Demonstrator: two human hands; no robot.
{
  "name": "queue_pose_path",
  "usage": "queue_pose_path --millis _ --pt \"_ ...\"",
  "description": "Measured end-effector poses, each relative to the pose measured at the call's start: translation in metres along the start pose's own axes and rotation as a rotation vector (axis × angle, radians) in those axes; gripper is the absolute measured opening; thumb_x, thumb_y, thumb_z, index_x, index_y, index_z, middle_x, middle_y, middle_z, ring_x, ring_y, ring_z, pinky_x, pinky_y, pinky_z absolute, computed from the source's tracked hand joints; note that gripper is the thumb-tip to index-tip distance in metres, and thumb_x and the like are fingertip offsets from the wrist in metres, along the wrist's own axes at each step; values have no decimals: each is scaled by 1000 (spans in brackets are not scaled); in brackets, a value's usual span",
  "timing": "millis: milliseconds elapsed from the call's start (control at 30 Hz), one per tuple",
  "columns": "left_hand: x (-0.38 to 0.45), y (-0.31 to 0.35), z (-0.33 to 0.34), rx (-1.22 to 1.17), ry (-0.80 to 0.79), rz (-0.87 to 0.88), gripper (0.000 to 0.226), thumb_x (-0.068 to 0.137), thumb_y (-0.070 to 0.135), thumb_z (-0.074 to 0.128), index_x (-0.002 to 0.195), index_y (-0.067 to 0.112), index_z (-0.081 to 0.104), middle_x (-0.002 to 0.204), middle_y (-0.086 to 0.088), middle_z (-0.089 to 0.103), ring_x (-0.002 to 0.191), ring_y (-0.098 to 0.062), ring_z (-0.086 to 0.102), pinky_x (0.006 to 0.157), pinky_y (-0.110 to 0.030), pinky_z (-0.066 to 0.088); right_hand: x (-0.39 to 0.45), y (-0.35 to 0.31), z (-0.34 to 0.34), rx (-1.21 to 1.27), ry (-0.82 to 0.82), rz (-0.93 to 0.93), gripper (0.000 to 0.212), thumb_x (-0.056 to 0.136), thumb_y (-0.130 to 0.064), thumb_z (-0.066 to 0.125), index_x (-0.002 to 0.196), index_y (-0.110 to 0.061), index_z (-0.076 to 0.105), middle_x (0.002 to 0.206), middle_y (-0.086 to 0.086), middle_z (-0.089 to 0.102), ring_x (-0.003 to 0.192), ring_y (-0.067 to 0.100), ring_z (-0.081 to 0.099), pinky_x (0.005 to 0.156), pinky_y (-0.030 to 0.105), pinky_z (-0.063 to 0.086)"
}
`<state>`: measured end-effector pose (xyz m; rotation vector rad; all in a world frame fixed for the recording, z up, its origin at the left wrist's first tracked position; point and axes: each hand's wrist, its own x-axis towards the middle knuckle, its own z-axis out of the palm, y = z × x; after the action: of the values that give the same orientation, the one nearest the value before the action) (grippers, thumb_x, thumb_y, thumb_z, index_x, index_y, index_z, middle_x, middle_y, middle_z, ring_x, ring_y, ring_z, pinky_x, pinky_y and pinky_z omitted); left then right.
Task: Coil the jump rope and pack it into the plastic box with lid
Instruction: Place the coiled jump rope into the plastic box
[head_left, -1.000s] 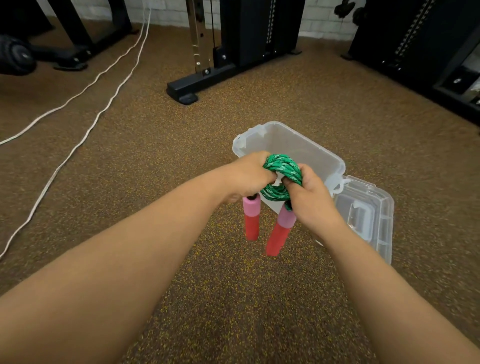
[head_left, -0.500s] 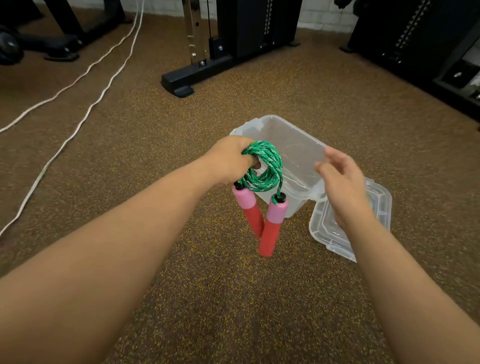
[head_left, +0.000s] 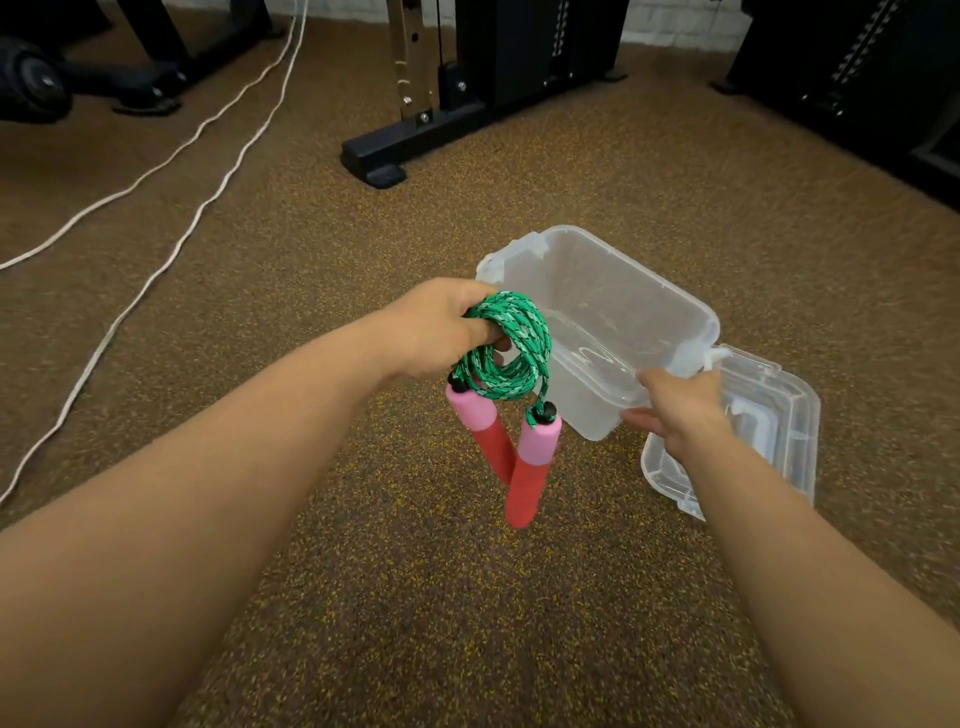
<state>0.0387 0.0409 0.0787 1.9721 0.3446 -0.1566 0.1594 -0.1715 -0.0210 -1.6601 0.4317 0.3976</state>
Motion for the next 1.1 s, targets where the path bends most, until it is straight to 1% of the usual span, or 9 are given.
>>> queue_pose_path --millis 200,367,467,633,700,833,933,1000,1100 --pt "-8 12 -2 -156 -53 3 25 93 -6 45 93 12 63 88 -10 66 87 -26 63 89 -43 50 -33 16 3 201 15 78 56 82 1 63 131 -7 37 126 13 53 98 31 61 44 31 57" --pt "-17 29 -10 -203 -110 -4 21 93 -2 47 107 3 62 102 -15 66 91 -24 65 82 -34 54 -97 31 16 401 -54 206 43 91 2 53 131 -4 39 103 2 48 93 22 54 73 39 54" --pt "-22 34 -19 -244 -130 -5 21 92 -1 49 95 11 66 89 -5 70 77 -11 69 73 -26 56 -121 37 22 551 -152 323 38 95 -2 48 131 -1 40 117 13 51 114 33 54 92 48 50" --pt "-25 36 -26 -274 -133 -8 19 93 0 48 98 7 65 88 -5 68 79 -12 68 77 -27 57 -137 45 29 577 -226 425 47 98 -7 44 142 -1 29 144 25 34 125 41 46 94 53 49" --pt "-26 36 -28 -307 -130 -9 20 93 0 48 93 9 65 82 -3 68 77 -11 67 74 -25 58 -137 46 24 540 -232 419 45 98 -14 46 140 -5 34 139 24 41 126 39 46 97 49 46" --pt "-25 40 -32 -358 -136 1 20 93 -1 47 92 9 64 84 -5 66 83 -14 66 77 -26 57 -126 43 10 520 47 253 49 88 -30 52 132 -11 41 121 8 57 100 19 55 89 32 41" --pt "-21 48 -33 -381 -148 27 21 92 0 47 88 11 66 81 -2 68 83 -14 66 84 -28 54 -128 23 2 513 264 -33 50 86 -29 53 131 -19 34 134 6 43 114 18 49 96 37 42" --pt "-18 55 -32 -404 -149 50 23 92 -1 47 88 11 66 77 0 69 80 -12 67 83 -27 55 -132 9 1 475 220 -216 48 82 -40 51 126 -29 34 140 2 35 125 18 43 105 41 37" --pt "-13 65 -28 -435 -109 77 22 93 -2 47 91 10 65 76 -1 68 77 -11 68 78 -27 58 -130 -9 -2 370 49 -524 50 80 -51 49 126 -31 40 138 -2 40 129 10 40 102 25 36"
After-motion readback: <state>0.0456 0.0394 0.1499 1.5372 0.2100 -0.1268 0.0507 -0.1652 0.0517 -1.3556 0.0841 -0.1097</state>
